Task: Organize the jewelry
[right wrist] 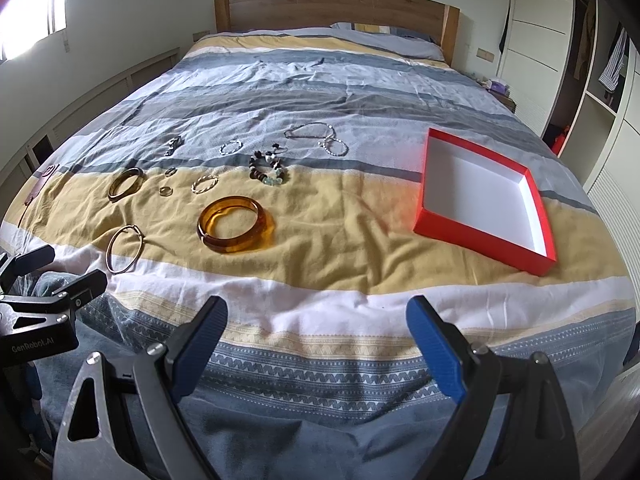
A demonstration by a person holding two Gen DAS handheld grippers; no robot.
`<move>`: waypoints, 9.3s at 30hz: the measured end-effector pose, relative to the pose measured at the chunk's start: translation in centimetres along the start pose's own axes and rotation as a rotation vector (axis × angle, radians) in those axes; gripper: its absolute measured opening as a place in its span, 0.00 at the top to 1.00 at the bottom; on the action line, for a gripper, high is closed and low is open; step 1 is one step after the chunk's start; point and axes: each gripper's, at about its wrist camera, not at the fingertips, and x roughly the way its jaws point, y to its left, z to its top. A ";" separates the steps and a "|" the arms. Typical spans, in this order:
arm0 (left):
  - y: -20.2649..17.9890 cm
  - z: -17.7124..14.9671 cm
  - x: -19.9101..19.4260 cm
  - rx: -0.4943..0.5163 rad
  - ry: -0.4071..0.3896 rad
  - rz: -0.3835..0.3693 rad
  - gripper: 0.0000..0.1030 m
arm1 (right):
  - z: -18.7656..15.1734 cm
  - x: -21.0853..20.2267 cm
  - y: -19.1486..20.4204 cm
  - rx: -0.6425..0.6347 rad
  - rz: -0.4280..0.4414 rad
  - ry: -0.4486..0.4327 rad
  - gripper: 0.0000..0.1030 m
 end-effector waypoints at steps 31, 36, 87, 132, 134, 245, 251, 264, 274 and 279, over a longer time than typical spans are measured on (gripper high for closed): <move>0.4 -0.4 1.7 -0.003 0.102 -0.061 0.01 | -0.4 1.4 0.9 -0.021 0.019 0.052 0.11; 0.5 -0.5 2.3 -0.006 0.115 -0.054 0.01 | -0.3 2.1 1.0 -0.022 0.028 0.062 0.11; 7.6 2.0 10.6 -0.208 0.254 -0.076 0.95 | 6.3 16.3 4.6 -0.162 0.240 0.155 0.89; -20.0 14.5 0.6 0.215 -0.017 -0.269 0.96 | 6.0 1.1 -20.9 0.124 -0.023 -0.148 0.90; -22.9 16.0 1.7 0.236 -0.011 -0.326 0.96 | 6.4 2.2 -23.0 0.142 -0.040 -0.134 0.90; 4.9 -0.7 -7.2 -0.171 -0.064 -0.040 0.34 | 4.4 -6.4 -9.1 0.017 0.121 -0.137 0.57; 7.4 -0.4 -4.2 -0.229 -0.015 -0.015 0.33 | 5.4 -2.9 -6.6 -0.032 0.171 -0.087 0.57; 6.5 4.4 4.5 -0.219 0.068 -0.119 0.51 | 7.2 6.2 -4.3 -0.073 0.232 0.038 0.57; 4.5 8.6 12.3 -0.170 0.125 -0.147 0.55 | 10.1 13.1 -1.4 -0.123 0.301 0.095 0.57; 3.9 10.0 14.8 -0.141 0.138 -0.136 0.55 | 11.6 16.1 0.7 -0.171 0.332 0.108 0.57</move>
